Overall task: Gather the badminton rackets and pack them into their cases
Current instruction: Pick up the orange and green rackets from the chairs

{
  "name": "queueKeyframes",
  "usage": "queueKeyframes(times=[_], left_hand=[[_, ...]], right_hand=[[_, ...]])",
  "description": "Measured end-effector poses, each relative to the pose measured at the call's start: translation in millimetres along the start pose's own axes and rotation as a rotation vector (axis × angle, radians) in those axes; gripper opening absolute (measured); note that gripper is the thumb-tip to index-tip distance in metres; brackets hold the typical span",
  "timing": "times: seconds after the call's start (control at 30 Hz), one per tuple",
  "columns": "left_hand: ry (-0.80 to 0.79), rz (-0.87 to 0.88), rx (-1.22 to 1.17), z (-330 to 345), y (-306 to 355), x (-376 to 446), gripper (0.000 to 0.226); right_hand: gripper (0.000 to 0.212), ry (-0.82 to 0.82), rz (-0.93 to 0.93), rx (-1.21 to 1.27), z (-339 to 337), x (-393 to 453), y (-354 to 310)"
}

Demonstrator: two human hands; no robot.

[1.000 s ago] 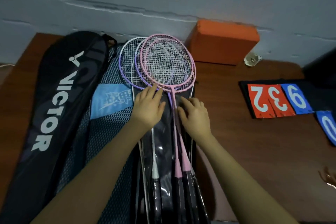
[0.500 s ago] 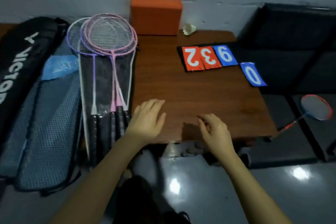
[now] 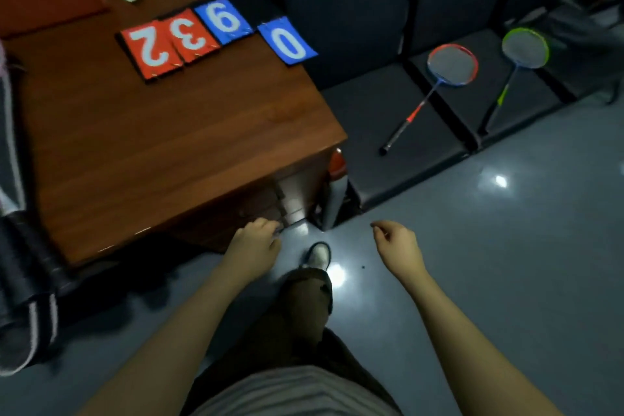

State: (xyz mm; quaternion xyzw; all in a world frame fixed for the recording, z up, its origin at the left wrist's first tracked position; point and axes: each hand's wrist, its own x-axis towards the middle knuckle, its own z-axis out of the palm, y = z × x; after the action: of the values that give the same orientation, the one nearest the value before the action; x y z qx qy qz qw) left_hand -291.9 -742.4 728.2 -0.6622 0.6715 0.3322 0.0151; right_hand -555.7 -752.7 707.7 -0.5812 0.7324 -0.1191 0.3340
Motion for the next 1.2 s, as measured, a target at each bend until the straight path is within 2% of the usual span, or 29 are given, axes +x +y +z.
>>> queueKeyframes(times=[0.13, 0.33, 0.5, 0.77, 0.9, 1.07, 1.2], left_hand=[[-0.153, -0.051, -0.024, 27.4, 28.2, 51.9, 0.040], [-0.221, -0.030, -0.090, 37.0, 98.9, 150.5, 0.035], [-0.219, 0.049, -0.146, 23.8, 169.9, 232.5, 0.034], [-0.184, 0.175, -0.122, 18.2, 268.6, 363.7, 0.038], [-0.172, 0.191, -0.059, 42.5, 297.9, 450.8, 0.038], [-0.175, 0.249, 0.177, 92.9, 327.0, 565.1, 0.052], [-0.162, 0.139, 0.108, 143.5, 332.0, 644.4, 0.063]], right_hand=[[0.025, -0.054, 0.134, -0.052, -16.9, 27.6, 55.0], [0.029, -0.104, 0.261, -0.084, -67.8, 103.6, 95.9], [0.031, -0.087, 0.269, -0.095, -121.9, 174.3, 107.6], [0.029, 0.076, 0.242, 0.050, -191.8, 299.8, 130.8], [0.029, 0.111, 0.259, 0.064, -207.5, 379.8, 167.5], [0.028, 0.137, 0.285, 0.099, -211.5, 477.0, 226.1], [0.027, 0.141, 0.288, 0.110, -196.5, 539.3, 282.5]])
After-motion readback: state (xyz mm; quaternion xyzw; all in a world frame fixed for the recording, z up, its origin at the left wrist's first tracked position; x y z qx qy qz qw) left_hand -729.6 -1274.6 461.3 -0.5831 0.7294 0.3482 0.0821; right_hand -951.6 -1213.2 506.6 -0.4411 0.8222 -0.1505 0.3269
